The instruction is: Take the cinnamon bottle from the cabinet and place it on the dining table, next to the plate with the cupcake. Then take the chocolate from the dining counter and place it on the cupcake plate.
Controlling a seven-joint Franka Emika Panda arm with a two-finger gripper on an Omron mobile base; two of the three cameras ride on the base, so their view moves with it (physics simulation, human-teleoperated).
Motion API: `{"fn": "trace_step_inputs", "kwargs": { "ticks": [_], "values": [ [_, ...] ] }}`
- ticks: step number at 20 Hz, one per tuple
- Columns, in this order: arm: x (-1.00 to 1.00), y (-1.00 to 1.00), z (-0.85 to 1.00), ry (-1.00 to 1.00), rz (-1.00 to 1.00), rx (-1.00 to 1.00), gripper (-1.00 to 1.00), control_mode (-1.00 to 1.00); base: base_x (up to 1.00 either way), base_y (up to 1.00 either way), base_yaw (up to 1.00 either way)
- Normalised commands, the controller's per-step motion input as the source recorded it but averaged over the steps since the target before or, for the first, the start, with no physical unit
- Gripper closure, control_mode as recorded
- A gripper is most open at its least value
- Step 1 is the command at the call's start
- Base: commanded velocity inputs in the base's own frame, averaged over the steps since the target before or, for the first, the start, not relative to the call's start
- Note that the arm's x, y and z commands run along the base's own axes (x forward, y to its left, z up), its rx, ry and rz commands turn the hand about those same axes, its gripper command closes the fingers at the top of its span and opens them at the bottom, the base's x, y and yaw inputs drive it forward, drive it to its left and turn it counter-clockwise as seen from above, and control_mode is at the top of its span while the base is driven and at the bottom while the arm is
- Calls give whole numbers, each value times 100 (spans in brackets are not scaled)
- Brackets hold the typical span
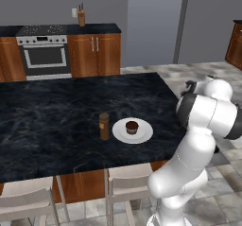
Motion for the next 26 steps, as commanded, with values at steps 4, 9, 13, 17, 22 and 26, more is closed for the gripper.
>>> {"fn": "trace_step_inputs", "kwargs": {
  "ticks": [4, 9, 13, 17, 22, 26],
  "values": [
    [32, -4, -31, 1, 0, 1, -100, -100, 0, 0, 0],
    [29, 0, -31, 0, 0, 0, -100, -100, 0, 0, 0],
    [13, -6, -28, 4, 0, 0, -100, -100, 0, 0, 0],
    [8, 0, -27, 2, 0, 0, -100, -100, 0, 0, 0],
    [9, 0, -21, 1, 0, 0, -100, -100, 0, 0, 0],
    [12, 0, -16, 0, 0, 0, -100, -100, 0, 0, 0]
  ]
}}
